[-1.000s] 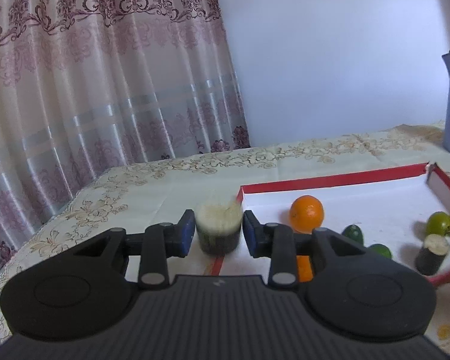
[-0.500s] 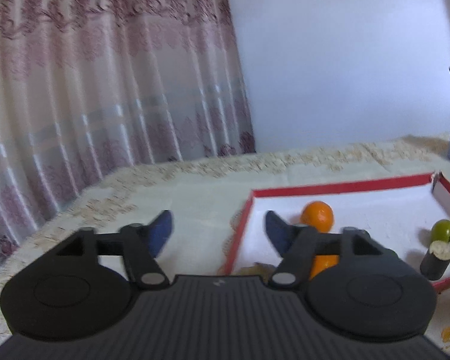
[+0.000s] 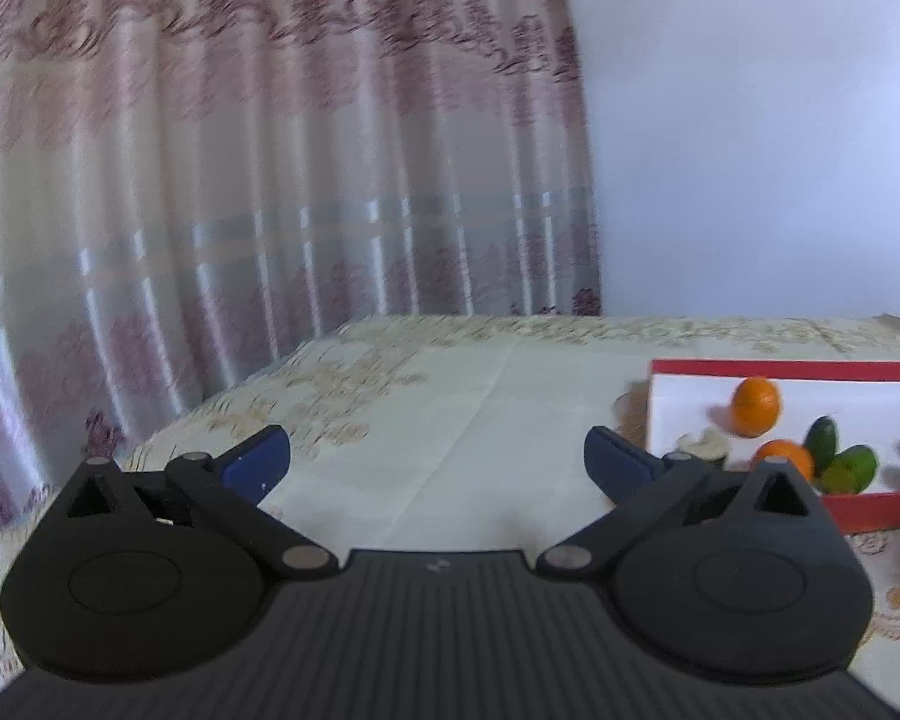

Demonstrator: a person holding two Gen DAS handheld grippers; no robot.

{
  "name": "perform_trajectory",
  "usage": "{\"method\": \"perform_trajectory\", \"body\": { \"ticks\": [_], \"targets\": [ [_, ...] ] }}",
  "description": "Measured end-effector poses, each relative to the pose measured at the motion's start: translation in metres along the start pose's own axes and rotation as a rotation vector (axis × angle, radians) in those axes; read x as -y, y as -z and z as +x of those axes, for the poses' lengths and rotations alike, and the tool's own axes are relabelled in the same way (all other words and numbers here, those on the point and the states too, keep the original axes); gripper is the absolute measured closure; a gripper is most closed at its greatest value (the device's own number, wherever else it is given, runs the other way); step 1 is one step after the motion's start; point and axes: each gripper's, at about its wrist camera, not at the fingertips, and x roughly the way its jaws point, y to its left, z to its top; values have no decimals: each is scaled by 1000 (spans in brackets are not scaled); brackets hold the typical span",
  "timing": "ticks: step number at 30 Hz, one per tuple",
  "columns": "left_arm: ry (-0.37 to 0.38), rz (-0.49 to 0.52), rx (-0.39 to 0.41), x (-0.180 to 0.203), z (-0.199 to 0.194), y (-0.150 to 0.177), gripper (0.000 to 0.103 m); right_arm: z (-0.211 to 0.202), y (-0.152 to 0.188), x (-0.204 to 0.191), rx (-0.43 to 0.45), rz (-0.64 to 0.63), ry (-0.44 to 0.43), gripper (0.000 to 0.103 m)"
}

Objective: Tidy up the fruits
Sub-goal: 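Lift the left gripper away from the tray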

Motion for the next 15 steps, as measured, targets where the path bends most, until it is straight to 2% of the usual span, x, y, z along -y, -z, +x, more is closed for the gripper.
{"method": "perform_trajectory", "body": {
  "ticks": [4,9,15],
  "targets": [
    [-18,-72,-14,-19,6,6,0,8,5,-28,-44,-54,-53,31],
    [-46,-101,30,-26,5,11,0,27,15,-75,-106,-118,-121,31],
    [-43,-121,38,-32,3,12,0,55,20,-121,-163,-233,-134,31]
  ]
}}
